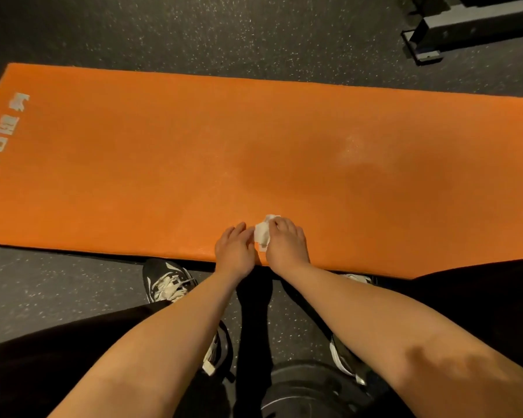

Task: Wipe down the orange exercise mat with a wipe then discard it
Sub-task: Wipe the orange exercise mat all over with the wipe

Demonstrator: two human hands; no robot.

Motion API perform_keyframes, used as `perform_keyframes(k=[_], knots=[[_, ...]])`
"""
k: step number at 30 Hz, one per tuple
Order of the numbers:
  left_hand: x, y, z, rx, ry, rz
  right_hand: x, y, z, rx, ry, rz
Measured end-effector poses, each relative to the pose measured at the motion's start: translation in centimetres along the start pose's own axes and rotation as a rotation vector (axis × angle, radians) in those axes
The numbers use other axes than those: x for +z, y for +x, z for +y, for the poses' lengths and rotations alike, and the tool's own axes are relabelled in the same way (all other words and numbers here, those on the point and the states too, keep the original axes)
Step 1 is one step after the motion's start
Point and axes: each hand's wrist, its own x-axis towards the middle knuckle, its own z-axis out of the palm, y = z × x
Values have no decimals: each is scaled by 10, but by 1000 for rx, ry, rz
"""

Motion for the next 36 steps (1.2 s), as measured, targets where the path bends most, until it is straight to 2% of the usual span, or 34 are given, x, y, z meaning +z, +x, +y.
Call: perform_keyframes(k=[3, 6, 10, 12, 14, 16, 18, 20, 23, 24, 26, 28, 30, 32, 36], knots=[[-2, 2, -2, -3, 43, 26, 16, 8, -7, -148, 12, -118], [-7, 15, -4, -39, 46, 15, 18, 25, -6, -195, -78, -181], [-12, 32, -4, -124, 170, 32, 3, 57, -3, 11, -77, -123], [-13, 40, -6, -146, 176, 42, 4, 67, -9, 55, -53, -101], [-16, 47, -9, -148, 151, 55, 11, 69, -19, -46, -27, -125], [-20, 56, -13, -131, 110, 71, 20, 69, -22, -262, -48, -147], [-25, 66, -17, -127, 99, 67, 21, 81, -13, -395, -88, -151], [-26, 71, -19, -132, 142, 38, 13, 103, 1, -331, -138, -130], [-18, 71, -16, -141, 194, 30, -3, 132, 14, -31, -130, -63], [-15, 70, -15, -153, 189, 39, -4, 135, 11, 12, -109, -60], [-11, 69, -15, -172, 138, 53, 0, 129, 0, -83, -82, -105], [-9, 68, -18, -158, 72, 71, 10, 115, -9, -313, -96, -168], [-8, 64, -23, -113, 36, 82, 11, 111, -6, -453, -111, -196], [-6, 60, -27, -66, 54, 88, 7, 120, 4, -399, -142, -154], [-4, 55, -26, -56, 87, 88, 2, 117, 13, -9, -62, -60]])
